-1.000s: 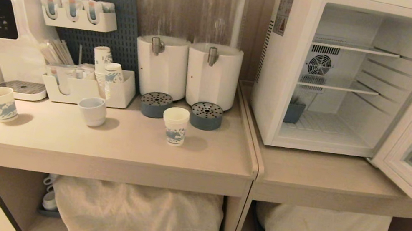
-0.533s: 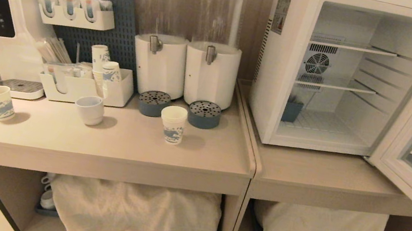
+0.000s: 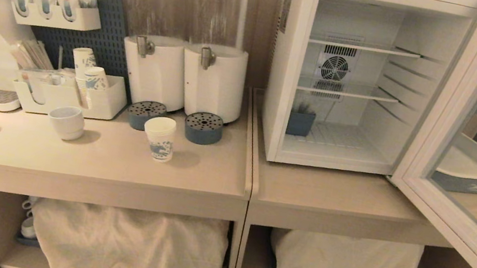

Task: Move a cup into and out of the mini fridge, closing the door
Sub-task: Close the freezer door

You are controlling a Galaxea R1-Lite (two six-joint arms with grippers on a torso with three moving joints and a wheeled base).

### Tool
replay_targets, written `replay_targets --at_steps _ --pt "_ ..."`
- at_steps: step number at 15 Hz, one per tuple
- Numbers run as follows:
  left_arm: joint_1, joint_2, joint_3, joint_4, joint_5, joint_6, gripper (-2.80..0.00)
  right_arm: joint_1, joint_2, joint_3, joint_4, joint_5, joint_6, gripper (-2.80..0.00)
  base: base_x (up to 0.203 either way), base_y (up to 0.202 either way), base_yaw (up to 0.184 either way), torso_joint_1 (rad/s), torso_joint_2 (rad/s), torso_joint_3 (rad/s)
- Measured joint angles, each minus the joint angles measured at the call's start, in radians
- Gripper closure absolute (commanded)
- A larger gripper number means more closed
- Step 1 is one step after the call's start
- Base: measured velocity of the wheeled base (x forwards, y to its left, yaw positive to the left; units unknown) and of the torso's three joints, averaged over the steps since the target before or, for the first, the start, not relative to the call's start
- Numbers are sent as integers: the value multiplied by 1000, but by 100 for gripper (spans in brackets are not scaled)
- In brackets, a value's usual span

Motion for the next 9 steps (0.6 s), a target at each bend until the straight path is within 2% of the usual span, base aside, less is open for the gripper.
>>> replay_targets --at_steps 9 --pt "0 0 0 0 0 -1 0 0 1 -1 0 1 0 0 0 -193 0 3 2 2"
